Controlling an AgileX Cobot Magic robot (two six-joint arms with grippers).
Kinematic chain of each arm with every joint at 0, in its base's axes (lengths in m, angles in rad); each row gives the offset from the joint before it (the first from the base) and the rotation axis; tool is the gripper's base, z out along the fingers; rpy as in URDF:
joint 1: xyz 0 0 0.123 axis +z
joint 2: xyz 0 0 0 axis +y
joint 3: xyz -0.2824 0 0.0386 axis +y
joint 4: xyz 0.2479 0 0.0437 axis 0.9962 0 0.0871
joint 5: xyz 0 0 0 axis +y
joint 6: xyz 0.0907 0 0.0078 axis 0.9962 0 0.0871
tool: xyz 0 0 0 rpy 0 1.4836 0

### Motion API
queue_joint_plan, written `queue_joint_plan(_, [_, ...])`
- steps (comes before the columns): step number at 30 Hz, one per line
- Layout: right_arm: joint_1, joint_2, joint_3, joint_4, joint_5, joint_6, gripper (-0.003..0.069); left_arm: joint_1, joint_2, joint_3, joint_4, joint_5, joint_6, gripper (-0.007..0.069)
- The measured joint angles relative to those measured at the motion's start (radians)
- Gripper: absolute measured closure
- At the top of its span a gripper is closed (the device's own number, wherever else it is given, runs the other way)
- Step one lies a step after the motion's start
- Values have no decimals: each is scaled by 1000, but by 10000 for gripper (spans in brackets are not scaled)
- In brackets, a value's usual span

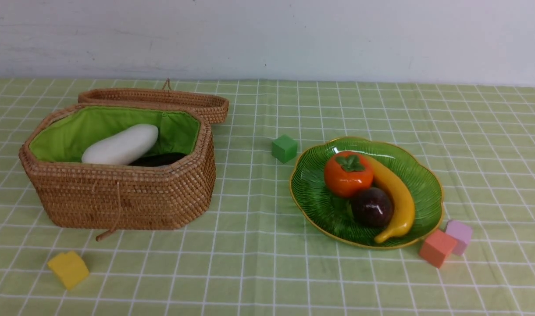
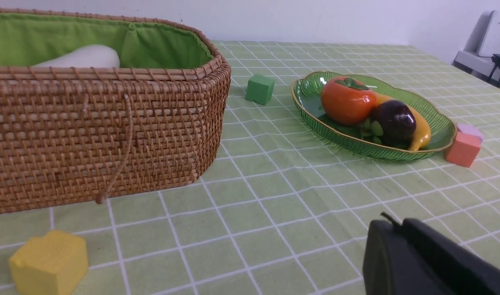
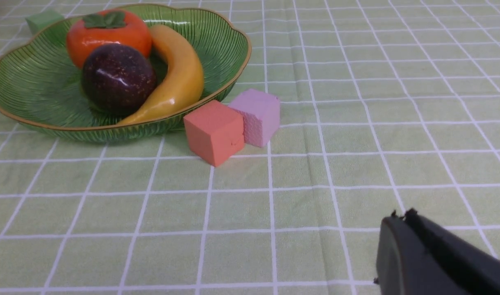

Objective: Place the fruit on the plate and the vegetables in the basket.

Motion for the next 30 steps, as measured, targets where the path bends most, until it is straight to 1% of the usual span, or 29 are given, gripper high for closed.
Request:
queue_joint_plan(10, [0, 0, 0, 0, 0, 0, 654, 0, 0, 0, 5, -1, 0, 596])
queue_joint_plan(13, [0, 0, 0, 0, 1, 0, 654, 0, 0, 1, 28, -15, 0, 597])
queue_joint_plan(15, [0, 0, 0, 0, 1, 0, 652, 3, 0, 3, 76, -53, -19, 622])
queue_joint_plan(16, [0, 0, 0, 0, 1, -1, 650, 15, 0, 3, 116, -86, -51, 638])
queue_joint_plan(18, [0, 0, 0, 0, 1, -1, 649, 41, 0, 3, 169, -110, -89, 638])
queue_joint_plan(20, [0, 0, 0, 0, 1, -1, 648, 77, 0, 3, 238, -130, -151, 638])
queue_joint_plan(21, [0, 0, 0, 0, 1, -1, 645, 127, 0, 7, 307, -136, -226, 638])
queue_joint_plan(23, [0, 0, -1, 0, 1, -1, 644, 171, 0, 24, 368, -137, -291, 638])
queue_joint_plan(25, [0, 0, -1, 0, 2, -1, 642, 205, 0, 66, 407, -129, -368, 638])
queue_joint_plan(26, [0, 0, -1, 0, 2, -1, 641, 211, 0, 75, 414, -119, -386, 638])
queue_joint_plan(29, [0, 0, -1, 0, 2, -1, 636, 221, 0, 90, 431, 2, -449, 638])
queue_joint_plan(30, [0, 0, -1, 0, 2, -1, 636, 222, 0, 90, 431, 8, -451, 638])
